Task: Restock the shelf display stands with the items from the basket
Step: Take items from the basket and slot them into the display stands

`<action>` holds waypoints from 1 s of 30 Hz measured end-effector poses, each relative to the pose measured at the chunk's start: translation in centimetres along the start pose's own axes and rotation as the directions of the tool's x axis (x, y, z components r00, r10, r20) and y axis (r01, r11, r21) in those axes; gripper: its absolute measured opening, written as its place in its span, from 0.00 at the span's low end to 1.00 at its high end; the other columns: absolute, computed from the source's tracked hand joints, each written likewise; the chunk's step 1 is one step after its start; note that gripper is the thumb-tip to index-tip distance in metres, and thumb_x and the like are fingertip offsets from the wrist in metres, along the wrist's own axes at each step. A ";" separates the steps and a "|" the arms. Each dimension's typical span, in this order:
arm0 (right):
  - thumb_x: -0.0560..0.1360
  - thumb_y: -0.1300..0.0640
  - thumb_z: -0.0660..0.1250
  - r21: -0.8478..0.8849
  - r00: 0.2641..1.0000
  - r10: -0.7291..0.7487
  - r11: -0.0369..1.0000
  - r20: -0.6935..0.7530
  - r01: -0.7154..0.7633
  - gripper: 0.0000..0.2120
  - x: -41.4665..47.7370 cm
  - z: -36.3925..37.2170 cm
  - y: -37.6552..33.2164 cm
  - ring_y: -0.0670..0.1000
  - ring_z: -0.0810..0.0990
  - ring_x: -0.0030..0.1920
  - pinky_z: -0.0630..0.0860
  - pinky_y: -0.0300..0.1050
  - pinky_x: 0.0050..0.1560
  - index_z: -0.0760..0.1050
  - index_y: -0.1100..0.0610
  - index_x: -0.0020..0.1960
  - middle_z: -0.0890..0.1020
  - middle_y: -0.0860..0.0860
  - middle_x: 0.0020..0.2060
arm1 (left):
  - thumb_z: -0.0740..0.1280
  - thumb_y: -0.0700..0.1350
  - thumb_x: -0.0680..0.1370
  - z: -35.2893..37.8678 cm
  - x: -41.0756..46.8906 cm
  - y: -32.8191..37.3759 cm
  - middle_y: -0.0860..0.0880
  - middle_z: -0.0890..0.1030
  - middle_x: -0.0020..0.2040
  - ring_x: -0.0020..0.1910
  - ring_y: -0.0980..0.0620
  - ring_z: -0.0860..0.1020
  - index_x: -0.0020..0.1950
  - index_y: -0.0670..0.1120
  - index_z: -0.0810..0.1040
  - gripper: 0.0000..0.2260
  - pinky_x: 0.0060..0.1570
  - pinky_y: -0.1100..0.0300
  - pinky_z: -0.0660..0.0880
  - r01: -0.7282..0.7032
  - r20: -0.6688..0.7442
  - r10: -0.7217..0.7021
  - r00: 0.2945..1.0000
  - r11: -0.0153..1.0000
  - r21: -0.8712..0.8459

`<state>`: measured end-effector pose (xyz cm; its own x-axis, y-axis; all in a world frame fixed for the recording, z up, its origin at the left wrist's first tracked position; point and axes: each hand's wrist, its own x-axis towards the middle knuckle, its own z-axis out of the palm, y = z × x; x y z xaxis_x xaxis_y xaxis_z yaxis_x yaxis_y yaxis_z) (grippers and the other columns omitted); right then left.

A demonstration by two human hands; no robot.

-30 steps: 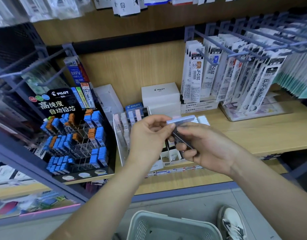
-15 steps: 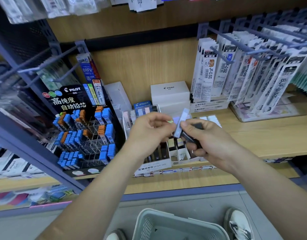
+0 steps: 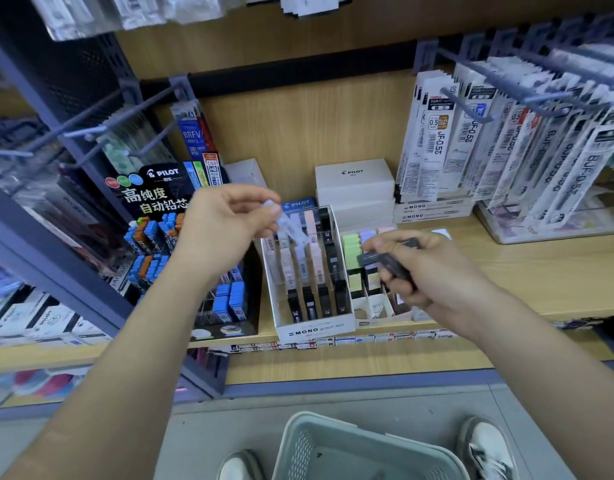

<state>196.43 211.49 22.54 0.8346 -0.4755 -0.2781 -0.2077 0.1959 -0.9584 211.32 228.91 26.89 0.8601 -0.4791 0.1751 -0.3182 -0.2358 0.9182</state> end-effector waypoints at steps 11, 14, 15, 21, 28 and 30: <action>0.79 0.59 0.59 0.226 0.990 0.134 0.964 0.038 -0.139 0.10 0.7 -1.3 0.5 0.46 0.62 0.22 0.54 0.35 0.18 0.79 0.59 0.51 0.75 0.54 0.30 | 0.71 0.41 0.75 2.4 0.9 -4.5 0.53 0.81 0.41 0.43 0.55 0.81 0.51 0.46 0.84 0.07 0.50 0.62 0.77 -0.090 0.050 0.077 0.996 0.920 0.381; 0.79 0.62 0.57 0.153 0.992 0.125 0.980 0.025 -0.127 0.10 0.6 -1.2 0.7 0.47 0.62 0.22 0.54 0.35 0.19 0.77 0.59 0.53 0.76 0.56 0.30 | 0.72 0.41 0.74 3.1 1.2 -5.3 0.53 0.81 0.40 0.41 0.57 0.79 0.51 0.46 0.84 0.07 0.48 0.66 0.75 -0.127 0.073 0.105 0.992 0.882 0.455; 0.80 0.63 0.56 0.136 0.992 0.125 0.983 0.020 -0.127 0.10 0.6 -1.3 0.7 0.47 0.62 0.22 0.54 0.35 0.19 0.76 0.59 0.52 0.76 0.56 0.29 | 0.73 0.41 0.73 3.3 1.4 -5.6 0.53 0.81 0.40 0.40 0.58 0.78 0.50 0.46 0.84 0.06 0.46 0.67 0.74 -0.128 0.077 0.103 0.992 0.874 0.468; 0.80 0.62 0.57 0.087 0.992 0.127 0.988 0.010 -0.128 0.06 0.3 -1.7 0.5 0.48 0.62 0.20 0.52 0.35 0.21 0.72 0.59 0.50 0.77 0.58 0.29 | 0.75 0.41 0.71 4.1 1.6 -6.8 0.51 0.82 0.39 0.37 0.58 0.79 0.46 0.45 0.84 0.05 0.43 0.68 0.75 -0.143 0.111 0.100 0.989 0.849 0.509; 0.80 0.61 0.58 0.055 0.990 0.137 0.989 0.033 -0.139 0.07 0.1 -2.2 0.6 0.49 0.63 0.22 0.53 0.36 0.20 0.74 0.60 0.51 0.77 0.57 0.30 | 0.73 0.43 0.72 5.1 2.0 -7.8 0.48 0.81 0.44 0.48 0.49 0.75 0.48 0.45 0.85 0.06 0.51 0.57 0.72 -0.261 0.155 0.210 0.965 0.734 0.628; 0.80 0.60 0.58 0.047 0.989 0.140 0.989 0.047 -0.142 0.07 0.0 -2.2 0.7 0.49 0.64 0.23 0.54 0.36 0.20 0.74 0.60 0.51 0.78 0.57 0.30 | 0.73 0.42 0.73 5.4 2.1 -7.8 0.49 0.78 0.43 0.48 0.49 0.75 0.47 0.45 0.84 0.05 0.51 0.57 0.72 -0.273 0.160 0.223 0.962 0.711 0.649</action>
<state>195.17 209.73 21.73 0.8203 -0.4028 -0.4060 -0.3001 0.3012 -0.9051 213.43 225.21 18.18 0.6924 -0.6486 0.3162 -0.7192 -0.5854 0.3742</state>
